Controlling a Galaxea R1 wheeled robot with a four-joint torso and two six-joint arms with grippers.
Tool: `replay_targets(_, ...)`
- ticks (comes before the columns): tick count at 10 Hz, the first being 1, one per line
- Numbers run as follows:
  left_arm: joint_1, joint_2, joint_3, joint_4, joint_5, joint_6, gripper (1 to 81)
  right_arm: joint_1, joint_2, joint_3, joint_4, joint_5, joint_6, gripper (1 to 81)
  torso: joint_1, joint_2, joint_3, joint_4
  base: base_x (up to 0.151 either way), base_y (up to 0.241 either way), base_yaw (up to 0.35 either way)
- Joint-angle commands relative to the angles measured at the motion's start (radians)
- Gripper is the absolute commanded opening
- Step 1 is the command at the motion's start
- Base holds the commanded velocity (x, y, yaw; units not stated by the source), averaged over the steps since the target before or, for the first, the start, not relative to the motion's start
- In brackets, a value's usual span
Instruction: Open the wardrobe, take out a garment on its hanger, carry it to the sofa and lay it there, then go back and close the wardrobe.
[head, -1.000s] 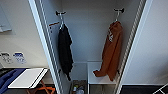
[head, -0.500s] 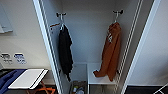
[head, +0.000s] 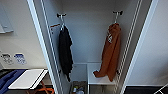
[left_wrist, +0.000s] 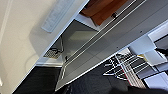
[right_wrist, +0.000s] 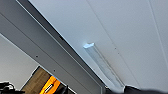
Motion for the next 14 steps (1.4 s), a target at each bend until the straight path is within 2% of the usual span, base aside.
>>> replay_targets(1,0.025,0.048,-0.141,-0.005,-0.081,-0.029,81.1,-0.058,-0.008,-0.152,-0.002,0.025,0.043,81.1,0.000,0.000,0.000,0.000,0.000,0.000,0.000)
replay_targets(3,0.054,0.149,-0.287,-0.037,-0.075,-0.067,81.1,-0.132,0.091,-0.314,0.004,0.034,0.110,81.1,0.000,0.000,0.000,0.000,0.000,0.000,0.000)
replay_targets(5,0.092,0.289,-0.472,-0.057,-0.062,-0.117,81.1,-0.216,0.248,-0.513,0.004,0.022,0.170,81.1,0.000,-0.001,0.000,0.000,0.000,0.000,0.000)
replay_targets(8,0.132,0.433,-0.694,-0.070,-0.004,-0.191,81.1,-0.321,0.450,-0.770,0.004,0.005,0.238,81.1,-0.001,-0.001,0.001,0.000,0.000,0.000,0.000)
replay_targets(10,0.157,0.520,-0.821,-0.070,0.014,-0.202,81.1,-0.376,0.574,-0.907,0.004,0.004,0.259,81.1,-0.001,-0.001,0.001,0.000,0.000,0.000,0.000)
replay_targets(12,0.158,0.586,-0.888,-0.068,0.106,-0.202,81.1,-0.414,0.662,-0.989,0.003,-0.030,0.261,81.1,-0.001,-0.001,0.001,0.000,0.000,0.000,0.000)
replay_targets(14,0.172,0.660,-0.978,-0.070,0.117,-0.202,81.1,-0.451,0.765,-1.107,-0.009,-0.049,0.259,81.1,-0.001,-0.001,0.001,0.000,0.000,0.000,0.000)
